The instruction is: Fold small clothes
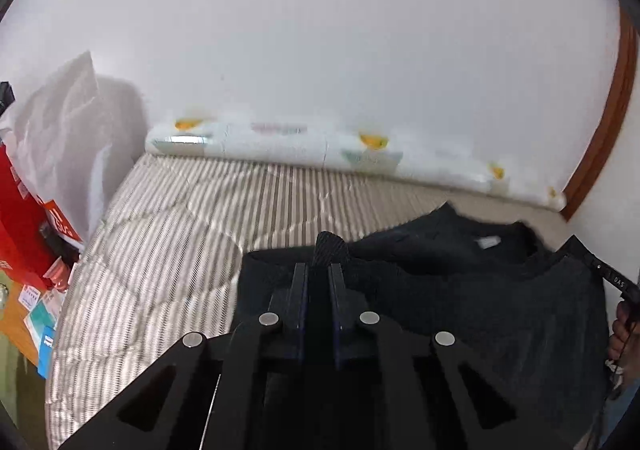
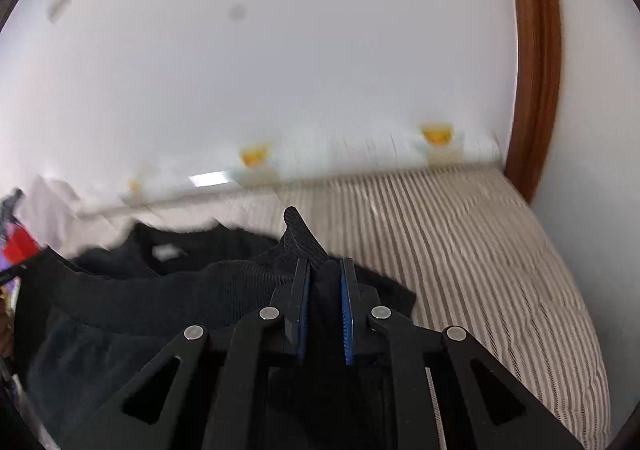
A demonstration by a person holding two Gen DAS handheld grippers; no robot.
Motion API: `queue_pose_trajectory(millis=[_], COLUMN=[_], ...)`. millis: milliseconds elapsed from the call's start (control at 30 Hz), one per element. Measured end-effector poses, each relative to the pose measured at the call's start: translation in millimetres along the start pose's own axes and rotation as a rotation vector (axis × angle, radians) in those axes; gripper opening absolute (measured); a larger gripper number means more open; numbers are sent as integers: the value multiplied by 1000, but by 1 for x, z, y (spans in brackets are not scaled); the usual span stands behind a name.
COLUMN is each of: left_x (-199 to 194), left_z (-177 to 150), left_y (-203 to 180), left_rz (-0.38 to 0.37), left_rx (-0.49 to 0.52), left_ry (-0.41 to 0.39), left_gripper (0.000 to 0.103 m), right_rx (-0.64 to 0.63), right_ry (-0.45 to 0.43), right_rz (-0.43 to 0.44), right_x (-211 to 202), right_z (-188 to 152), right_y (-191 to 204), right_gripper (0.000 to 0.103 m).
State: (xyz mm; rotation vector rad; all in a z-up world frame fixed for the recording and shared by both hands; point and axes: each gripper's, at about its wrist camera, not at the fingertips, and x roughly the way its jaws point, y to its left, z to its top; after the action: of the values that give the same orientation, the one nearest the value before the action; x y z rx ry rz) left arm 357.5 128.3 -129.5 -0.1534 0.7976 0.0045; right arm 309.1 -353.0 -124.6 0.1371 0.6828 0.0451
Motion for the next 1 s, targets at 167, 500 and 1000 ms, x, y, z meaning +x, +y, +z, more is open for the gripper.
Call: queue_pose_trajectory(millis=[167,500,1000], left_x=[21,4,-82], left_z=[-10,-23,-114], left_y=[0,0,42], left_rz=[32,50,0], left_rx=[-9,29,-48], left_ry=[73,147,205], left_gripper=[10,21,38], right_rx=[22,9,25], right_ry=[101,122,128], right_rz=[-36,-56,-201], right_x=[27,-19,-111], right_z=[-9,-34,-94], right_y=[-6,-16,9], right_gripper=[18,33,41])
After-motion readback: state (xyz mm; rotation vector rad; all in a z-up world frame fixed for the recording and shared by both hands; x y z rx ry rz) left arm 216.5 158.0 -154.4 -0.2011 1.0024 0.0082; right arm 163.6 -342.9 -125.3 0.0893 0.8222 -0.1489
